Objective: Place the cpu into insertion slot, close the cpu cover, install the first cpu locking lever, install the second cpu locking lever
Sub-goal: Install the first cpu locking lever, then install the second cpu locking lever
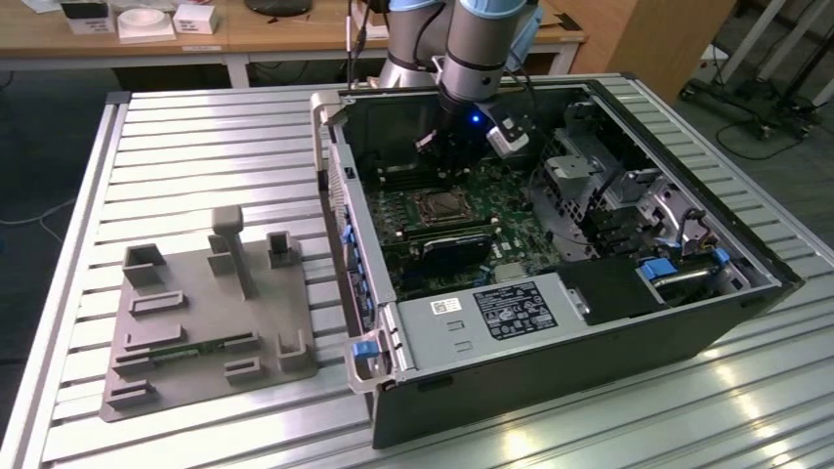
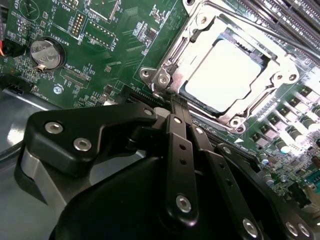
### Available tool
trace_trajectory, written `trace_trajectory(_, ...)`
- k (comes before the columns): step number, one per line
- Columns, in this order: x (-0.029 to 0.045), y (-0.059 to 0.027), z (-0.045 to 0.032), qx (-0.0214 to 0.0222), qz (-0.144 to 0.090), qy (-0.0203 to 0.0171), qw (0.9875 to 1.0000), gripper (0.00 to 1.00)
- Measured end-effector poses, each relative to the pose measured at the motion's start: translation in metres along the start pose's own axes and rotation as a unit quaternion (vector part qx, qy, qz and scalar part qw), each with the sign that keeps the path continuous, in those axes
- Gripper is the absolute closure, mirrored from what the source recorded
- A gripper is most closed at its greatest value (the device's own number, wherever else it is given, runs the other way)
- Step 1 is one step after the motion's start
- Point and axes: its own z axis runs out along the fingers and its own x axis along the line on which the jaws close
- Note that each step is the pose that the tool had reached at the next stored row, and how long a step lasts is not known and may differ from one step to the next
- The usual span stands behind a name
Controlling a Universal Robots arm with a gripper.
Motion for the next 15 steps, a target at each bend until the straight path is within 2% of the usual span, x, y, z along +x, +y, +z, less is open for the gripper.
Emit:
trace_trajectory(7, 0.0, 0.0004, -0.013, 0.0002, 0.0, 0.0003, 1.0, 0.9)
trace_trajectory(15, -0.0007, 0.0005, -0.0156, 0.0002, 0.0, 0.0003, 1.0, 0.9)
